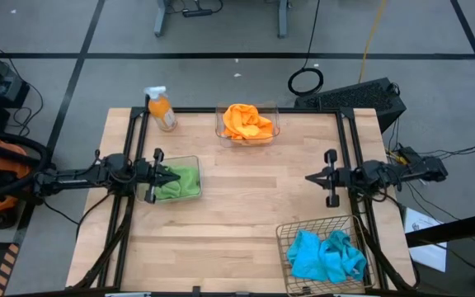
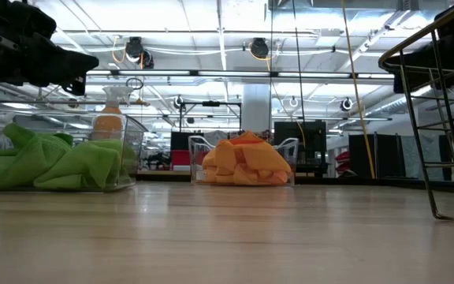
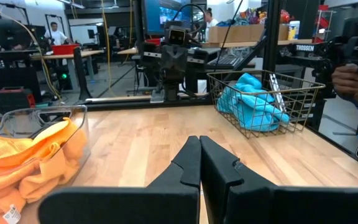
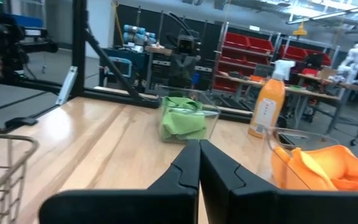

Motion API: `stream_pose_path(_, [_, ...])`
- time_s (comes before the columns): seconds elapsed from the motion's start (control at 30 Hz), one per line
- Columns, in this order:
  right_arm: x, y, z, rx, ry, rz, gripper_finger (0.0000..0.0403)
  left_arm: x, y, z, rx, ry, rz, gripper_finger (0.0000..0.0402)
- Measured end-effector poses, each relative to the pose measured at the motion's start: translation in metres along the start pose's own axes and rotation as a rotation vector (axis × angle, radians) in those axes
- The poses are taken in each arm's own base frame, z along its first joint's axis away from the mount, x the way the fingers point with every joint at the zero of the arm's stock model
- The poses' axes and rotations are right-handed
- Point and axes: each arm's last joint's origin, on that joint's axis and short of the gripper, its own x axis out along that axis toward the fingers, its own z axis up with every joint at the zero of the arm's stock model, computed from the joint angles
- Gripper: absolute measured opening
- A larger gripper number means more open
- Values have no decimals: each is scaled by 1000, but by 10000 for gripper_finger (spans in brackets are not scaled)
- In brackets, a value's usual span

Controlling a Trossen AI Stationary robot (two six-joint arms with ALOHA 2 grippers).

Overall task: Sort microfiber towel by color & place in baskets
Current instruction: Return to Home Position

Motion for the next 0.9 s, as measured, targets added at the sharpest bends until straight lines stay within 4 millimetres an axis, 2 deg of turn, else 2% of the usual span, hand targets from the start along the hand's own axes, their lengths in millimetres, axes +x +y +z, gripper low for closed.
stream_pose_path(0.57, [2, -3, -4, 12, 35, 29, 0, 0, 0, 0, 15, 1, 0, 2])
stream_pose_path(0.7, [2, 1, -5, 17, 38, 128, 0, 0, 0, 0, 15, 1, 0, 2])
stream_pose_path(0.9, [2, -1, -5, 18, 38, 91, 0, 0, 0, 0, 15, 1, 0, 2])
